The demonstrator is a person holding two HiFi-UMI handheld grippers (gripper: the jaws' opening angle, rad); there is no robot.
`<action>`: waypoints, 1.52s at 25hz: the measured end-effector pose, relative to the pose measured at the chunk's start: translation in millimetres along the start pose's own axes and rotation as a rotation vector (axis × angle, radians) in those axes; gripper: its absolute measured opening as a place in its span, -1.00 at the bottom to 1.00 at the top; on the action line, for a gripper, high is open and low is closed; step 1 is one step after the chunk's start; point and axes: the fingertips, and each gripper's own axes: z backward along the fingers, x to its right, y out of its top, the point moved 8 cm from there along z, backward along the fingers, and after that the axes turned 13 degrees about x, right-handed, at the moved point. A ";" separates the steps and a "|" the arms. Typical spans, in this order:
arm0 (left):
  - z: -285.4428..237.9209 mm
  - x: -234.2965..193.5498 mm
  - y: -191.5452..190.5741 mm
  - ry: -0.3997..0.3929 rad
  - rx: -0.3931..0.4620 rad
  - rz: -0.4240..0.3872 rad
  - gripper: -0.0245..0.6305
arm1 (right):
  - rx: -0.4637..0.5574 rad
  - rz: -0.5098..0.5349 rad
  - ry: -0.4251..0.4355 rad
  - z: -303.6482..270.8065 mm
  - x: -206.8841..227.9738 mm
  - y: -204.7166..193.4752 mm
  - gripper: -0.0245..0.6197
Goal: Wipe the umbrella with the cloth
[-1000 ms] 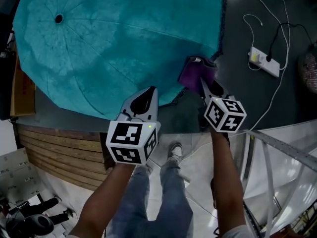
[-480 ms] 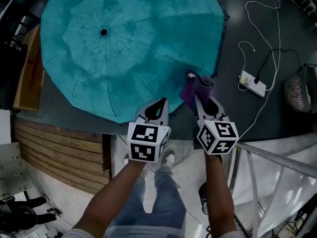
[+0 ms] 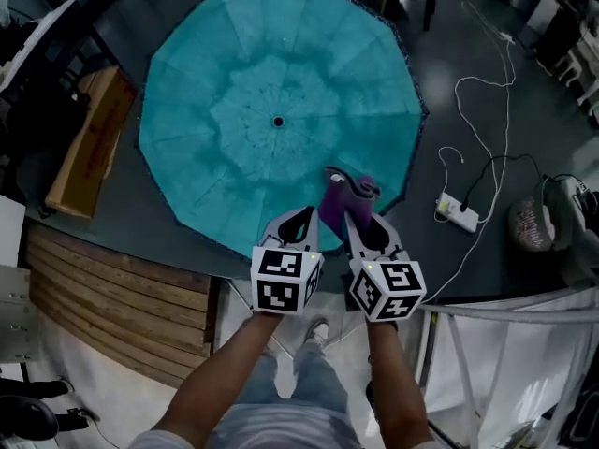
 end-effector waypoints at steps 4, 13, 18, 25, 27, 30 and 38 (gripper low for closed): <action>35.3 -10.2 43.7 0.009 0.057 -0.011 -0.91 | 0.045 0.002 0.028 2.5 -43.7 40.1 -0.69; 92.7 -35.5 94.7 0.031 0.126 -0.024 -0.91 | 0.064 0.070 0.093 5.0 -115.6 83.0 -0.69; 111.2 -45.8 102.1 0.037 0.149 -0.027 -0.91 | 0.051 0.106 0.107 5.7 -139.1 84.5 -0.69; 116.7 -55.8 106.2 0.043 0.168 -0.030 -0.91 | 0.052 0.130 0.116 -1.0 -152.8 86.5 -0.69; 117.6 -56.9 104.7 0.043 0.164 -0.032 -0.91 | 0.048 0.133 0.117 -1.7 -154.7 84.9 -0.69; 119.8 -57.1 104.0 0.042 0.161 -0.037 -0.91 | 0.048 0.139 0.117 -1.7 -157.4 84.9 -0.69; 121.6 -59.6 102.7 0.037 0.161 -0.038 -0.91 | 0.036 0.144 0.129 -3.3 -163.7 79.2 -0.69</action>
